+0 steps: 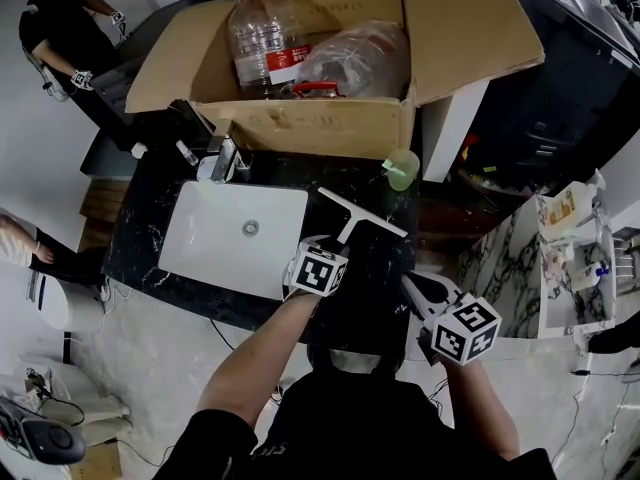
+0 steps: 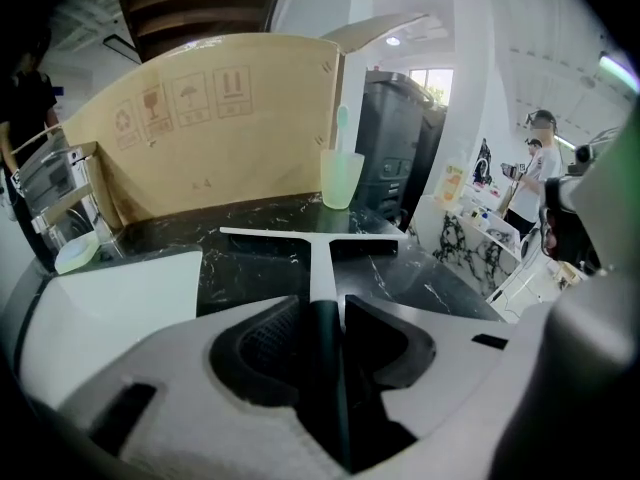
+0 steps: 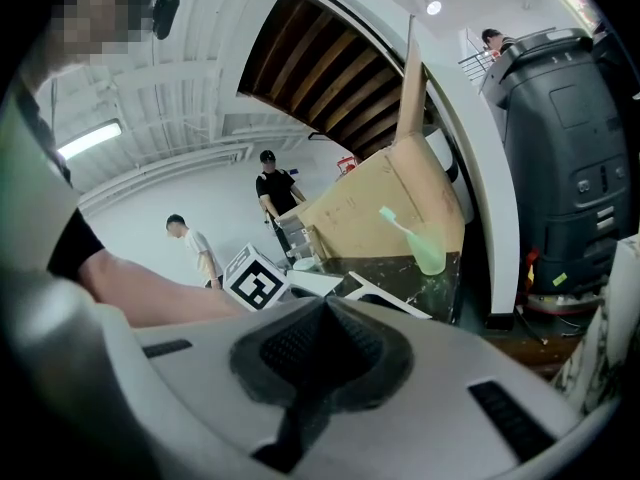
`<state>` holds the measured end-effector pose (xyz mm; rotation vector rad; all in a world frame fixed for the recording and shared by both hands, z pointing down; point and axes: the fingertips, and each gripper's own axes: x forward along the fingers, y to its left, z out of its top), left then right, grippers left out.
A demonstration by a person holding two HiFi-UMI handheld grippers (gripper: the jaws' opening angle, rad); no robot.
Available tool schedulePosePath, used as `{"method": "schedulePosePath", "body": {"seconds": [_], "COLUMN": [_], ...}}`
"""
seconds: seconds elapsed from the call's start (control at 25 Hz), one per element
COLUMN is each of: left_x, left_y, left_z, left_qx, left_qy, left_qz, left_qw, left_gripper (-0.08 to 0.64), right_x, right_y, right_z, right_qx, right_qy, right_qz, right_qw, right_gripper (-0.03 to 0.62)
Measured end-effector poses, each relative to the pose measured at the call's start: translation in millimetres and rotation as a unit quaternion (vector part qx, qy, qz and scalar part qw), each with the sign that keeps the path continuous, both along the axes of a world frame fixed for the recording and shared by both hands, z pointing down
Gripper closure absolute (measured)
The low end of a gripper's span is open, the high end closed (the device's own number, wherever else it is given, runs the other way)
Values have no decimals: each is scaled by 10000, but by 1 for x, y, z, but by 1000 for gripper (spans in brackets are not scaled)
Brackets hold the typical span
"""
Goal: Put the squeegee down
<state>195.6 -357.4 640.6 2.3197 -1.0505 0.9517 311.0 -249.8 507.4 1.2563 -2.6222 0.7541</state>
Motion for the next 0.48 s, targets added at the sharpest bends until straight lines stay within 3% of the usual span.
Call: {"method": "schedulePosePath", "body": {"seconds": [0.28, 0.48], "left_x": [1, -3], "left_y": [7, 27], "left_z": [-48, -75], "left_qx": [576, 996], "left_qy": [472, 621], "left_qz": [-72, -398], "left_qw": [9972, 9923], "left_gripper": [410, 451], "right_x": [1, 15], "right_y": [2, 10], "right_z": [-8, -11], "right_qx": [111, 136], "right_qy": [-28, -39], "right_qz": [-159, -327], "right_qw": [9998, 9994], "right_gripper": [586, 586]}}
